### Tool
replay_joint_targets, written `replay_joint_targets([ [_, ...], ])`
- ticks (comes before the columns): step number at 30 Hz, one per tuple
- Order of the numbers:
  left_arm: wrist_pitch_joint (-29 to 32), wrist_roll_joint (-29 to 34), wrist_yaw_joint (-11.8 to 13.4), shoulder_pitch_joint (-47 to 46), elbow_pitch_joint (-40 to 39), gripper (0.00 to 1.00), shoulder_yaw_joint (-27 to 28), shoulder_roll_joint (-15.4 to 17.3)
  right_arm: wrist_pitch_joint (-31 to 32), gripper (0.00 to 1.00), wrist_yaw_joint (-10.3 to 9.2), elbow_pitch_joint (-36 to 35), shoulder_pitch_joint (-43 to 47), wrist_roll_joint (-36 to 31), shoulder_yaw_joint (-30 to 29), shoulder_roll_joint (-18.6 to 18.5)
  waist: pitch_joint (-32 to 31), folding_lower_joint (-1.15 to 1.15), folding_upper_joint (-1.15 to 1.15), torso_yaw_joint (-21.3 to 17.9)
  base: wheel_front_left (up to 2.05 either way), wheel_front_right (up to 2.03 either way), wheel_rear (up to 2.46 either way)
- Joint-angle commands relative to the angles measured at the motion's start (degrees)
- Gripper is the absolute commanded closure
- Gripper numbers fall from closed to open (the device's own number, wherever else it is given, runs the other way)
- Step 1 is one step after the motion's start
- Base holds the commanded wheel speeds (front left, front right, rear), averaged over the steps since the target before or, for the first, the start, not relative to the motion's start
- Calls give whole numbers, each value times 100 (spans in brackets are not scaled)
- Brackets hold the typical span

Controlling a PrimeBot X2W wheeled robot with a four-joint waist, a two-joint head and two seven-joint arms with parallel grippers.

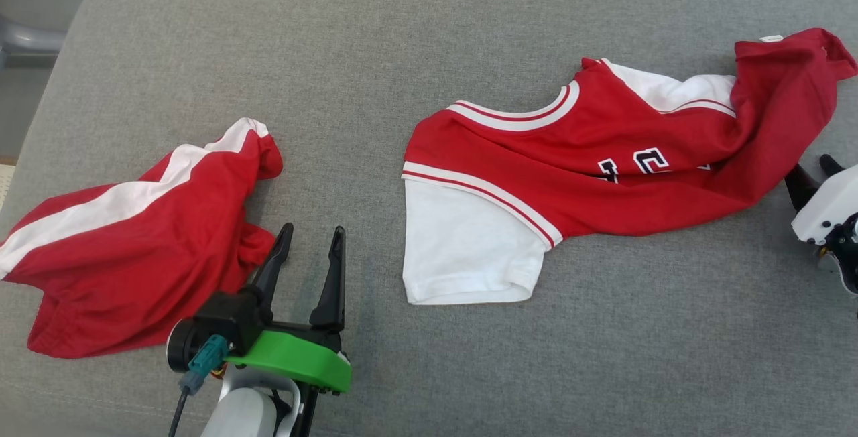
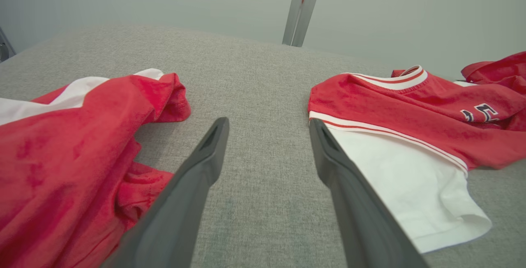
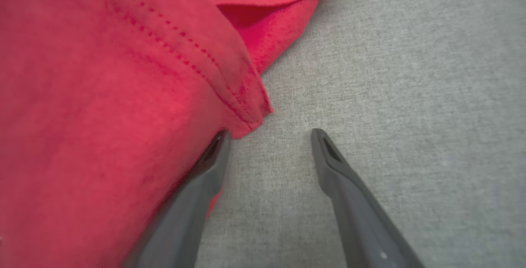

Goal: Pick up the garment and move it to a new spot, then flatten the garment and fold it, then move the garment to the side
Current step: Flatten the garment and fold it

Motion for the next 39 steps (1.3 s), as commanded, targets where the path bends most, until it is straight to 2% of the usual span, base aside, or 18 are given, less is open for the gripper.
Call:
replay_joint_targets([
  [1, -16, 9, 4, -105, 1, 0, 2, 2, 46, 0, -6, 86, -97, -44, 42, 49, 56, 0, 0, 39, 0, 0, 0],
  [9, -16, -14, 38, -155, 21, 0, -25, -10, 462, 0, -5, 293, -518, -154, 353, 187, 172, 0, 0, 24, 0, 0, 0],
  [11, -16, -24, 33, -175, 49, 0, -27, -10, 609, 20, -3, 329, -567, -160, 466, 230, 161, 0, 0, -3, 0, 0, 0],
  [13, -17, -32, 28, -184, 83, 0, -26, -11, 702, 53, -2, 320, -594, -137, 551, 277, 126, 0, 0, -38, 0, 0, 0],
  [14, -16, -36, 21, -185, 106, 0, -29, -12, 742, 62, -2, 315, -615, -139, 604, 282, 105, 0, 0, -58, 0, 0, 0],
  [15, -16, -37, 14, -186, 125, 0, -30, -12, 753, 93, -2, 315, -628, -144, 641, 282, 89, 0, 0, -72, 0, 0, 0],
  [16, -16, -37, 7, -187, 147, 0, -32, -13, 751, 100, -2, 315, -634, -141, 677, 286, 66, 0, 0, -89, 0, 0, 0],
  [25, -17, -41, -34, -35, 278, 0, 21, 53, 203, 100, -3, 348, -502, -141, 818, 226, -306, 0, 0, -352, 0, 0, 0],
  [32, -16, -99, -55, 106, 363, 0, 33, 79, -99, 100, -3, 121, -191, -75, 928, 136, -659, 0, 0, -600, 0, 0, 0],
  [33, -17, -106, -57, 136, 368, 0, 33, 79, -140, 94, -3, 86, -152, -90, 948, 120, -698, 0, 0, -633, 0, 0, 0],
  [34, -16, -109, -60, 162, 376, 0, 26, 80, -165, 58, -4, 73, -122, -109, 965, 102, -717, 0, 0, -651, 0, 0, 0],
  [35, -16, -108, -62, 169, 376, 0, 20, 80, -183, 0, -3, 56, -94, -128, 976, 80, -724, 0, 0, -667, 0, 0, 0],
  [39, -6, -93, -72, 63, 329, 0, -35, 80, -239, 0, -3, 151, -204, -224, 995, 30, -597, 0, 0, -619, 0, 0, 0],
])
